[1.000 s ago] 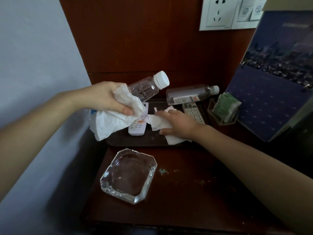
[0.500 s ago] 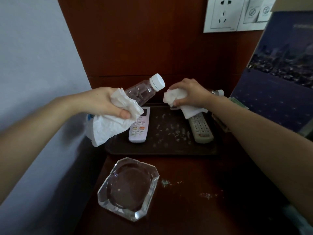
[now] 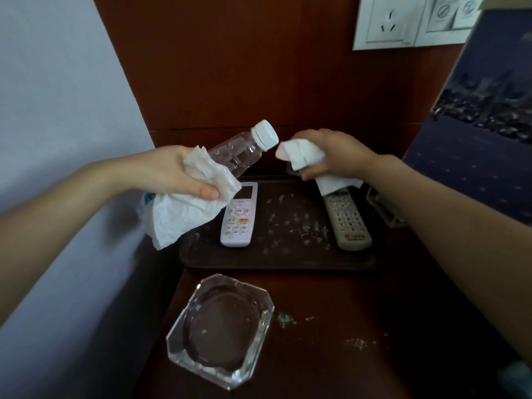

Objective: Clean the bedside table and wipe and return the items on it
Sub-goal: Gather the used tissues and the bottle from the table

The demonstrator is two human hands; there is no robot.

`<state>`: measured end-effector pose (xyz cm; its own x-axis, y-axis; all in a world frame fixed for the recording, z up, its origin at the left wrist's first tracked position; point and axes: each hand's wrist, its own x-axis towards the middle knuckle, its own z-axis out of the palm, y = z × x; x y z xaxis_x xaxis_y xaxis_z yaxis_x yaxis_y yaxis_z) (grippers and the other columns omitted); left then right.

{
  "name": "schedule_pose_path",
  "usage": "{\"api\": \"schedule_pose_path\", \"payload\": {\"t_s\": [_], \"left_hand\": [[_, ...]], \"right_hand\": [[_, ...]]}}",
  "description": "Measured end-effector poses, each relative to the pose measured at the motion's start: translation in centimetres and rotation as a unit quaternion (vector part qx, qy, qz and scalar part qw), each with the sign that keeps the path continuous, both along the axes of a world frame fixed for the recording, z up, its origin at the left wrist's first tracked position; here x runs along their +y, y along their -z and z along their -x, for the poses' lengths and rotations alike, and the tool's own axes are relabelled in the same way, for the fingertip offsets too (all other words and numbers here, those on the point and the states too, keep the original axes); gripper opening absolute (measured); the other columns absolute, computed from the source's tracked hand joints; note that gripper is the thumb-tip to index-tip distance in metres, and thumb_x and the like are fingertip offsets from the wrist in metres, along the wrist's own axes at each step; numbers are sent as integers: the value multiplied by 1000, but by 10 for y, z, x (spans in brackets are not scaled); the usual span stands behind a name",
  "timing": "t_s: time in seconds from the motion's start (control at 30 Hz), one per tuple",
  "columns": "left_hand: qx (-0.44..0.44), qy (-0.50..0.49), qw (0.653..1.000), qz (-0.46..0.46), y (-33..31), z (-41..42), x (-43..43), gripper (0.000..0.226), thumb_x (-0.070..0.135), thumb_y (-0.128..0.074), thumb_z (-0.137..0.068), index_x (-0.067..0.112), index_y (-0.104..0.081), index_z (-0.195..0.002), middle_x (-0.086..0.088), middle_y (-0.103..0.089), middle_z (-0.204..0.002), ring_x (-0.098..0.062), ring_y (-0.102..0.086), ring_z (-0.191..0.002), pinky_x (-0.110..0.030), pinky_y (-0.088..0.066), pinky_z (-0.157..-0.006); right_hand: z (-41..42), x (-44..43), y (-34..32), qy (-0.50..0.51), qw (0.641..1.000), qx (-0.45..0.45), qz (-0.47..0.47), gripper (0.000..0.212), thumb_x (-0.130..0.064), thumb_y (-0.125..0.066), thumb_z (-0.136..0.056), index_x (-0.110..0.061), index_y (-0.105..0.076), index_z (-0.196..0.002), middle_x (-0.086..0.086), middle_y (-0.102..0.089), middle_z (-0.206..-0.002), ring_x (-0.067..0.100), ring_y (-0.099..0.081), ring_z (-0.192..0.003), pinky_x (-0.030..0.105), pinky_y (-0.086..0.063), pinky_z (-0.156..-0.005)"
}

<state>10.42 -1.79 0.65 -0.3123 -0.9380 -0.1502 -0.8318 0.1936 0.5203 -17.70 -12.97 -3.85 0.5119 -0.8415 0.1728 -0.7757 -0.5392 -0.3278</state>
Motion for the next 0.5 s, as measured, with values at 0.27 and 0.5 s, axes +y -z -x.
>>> {"api": "schedule_pose_path", "payload": {"t_s": [0.27,0.5], "left_hand": [[5,9,1000,22,-32,4,56,65,88,-63,-17,49,-68,-70,22,-70,-74,4,-66,-70,-12,-47,-59],[-28,15,999,3,-48,9,133,68,83,-69,-34,38,-70,-85,7,-73,-91,-14,-69,-90,-43,-53,-88]], "right_hand": [[-7,80,-72,-73,989,-116,64,77,-27,-81,-66,-32,-41,-132,1,-49,-120,15,-43,-108,30,-34,-89],[-3,146,-90,-97,982,-157,38,75,-36,-74,-74,-23,-34,-136,-6,-49,-109,10,-46,-99,14,-34,-67]]}}
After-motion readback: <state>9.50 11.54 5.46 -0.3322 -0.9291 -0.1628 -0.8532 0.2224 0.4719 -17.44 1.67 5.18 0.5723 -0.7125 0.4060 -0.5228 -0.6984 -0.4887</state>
